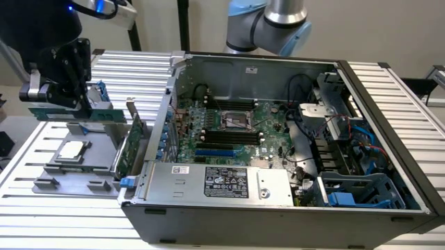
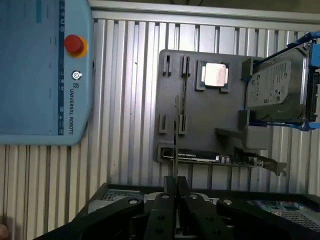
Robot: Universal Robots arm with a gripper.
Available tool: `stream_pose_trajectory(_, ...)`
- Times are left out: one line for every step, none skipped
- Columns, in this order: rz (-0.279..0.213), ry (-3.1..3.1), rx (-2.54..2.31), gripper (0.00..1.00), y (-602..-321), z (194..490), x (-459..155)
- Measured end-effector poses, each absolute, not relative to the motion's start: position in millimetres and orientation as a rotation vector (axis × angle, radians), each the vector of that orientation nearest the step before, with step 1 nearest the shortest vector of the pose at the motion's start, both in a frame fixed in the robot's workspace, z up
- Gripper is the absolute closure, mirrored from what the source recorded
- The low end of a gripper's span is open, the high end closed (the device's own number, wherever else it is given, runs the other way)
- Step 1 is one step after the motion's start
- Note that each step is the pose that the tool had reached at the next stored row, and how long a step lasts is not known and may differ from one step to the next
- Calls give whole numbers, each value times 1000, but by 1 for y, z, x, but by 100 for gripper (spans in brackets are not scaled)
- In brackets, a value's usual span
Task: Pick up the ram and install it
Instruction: 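Pick up the ram and move it above insertion slot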
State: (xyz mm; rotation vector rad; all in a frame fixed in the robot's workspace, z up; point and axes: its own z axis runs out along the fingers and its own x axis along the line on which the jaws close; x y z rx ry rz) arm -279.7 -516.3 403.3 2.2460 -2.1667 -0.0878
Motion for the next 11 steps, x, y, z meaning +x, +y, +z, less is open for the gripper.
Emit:
stream_pose_trajectory(-90, -2168, 2247, 87, -516, 405, -275)
stream_pose_trajectory(-92, -2169, 2248, 87, -516, 406, -271)
stream_pose_trajectory(-95, -2169, 2249, 87, -516, 407, -266)
stream_pose_trajectory(-97, -2170, 2250, 87, -516, 407, -262)
stream_pose_trajectory(-100, -2171, 2251, 87, -516, 407, -257)
stream_pose_trajectory(-102, -2172, 2252, 87, -516, 408, -253)
stream_pose_trajectory(-104, -2173, 2253, 87, -516, 408, -248)
stream_pose_trajectory(-106, -2174, 2254, 87, -516, 408, -244)
stream_pose_trajectory(-109, -2175, 2255, 87, -516, 408, -239)
stream_pose_trajectory(-111, -2176, 2256, 87, -516, 408, -235)
stream_pose_trajectory(-113, -2177, 2257, 87, -516, 408, -230)
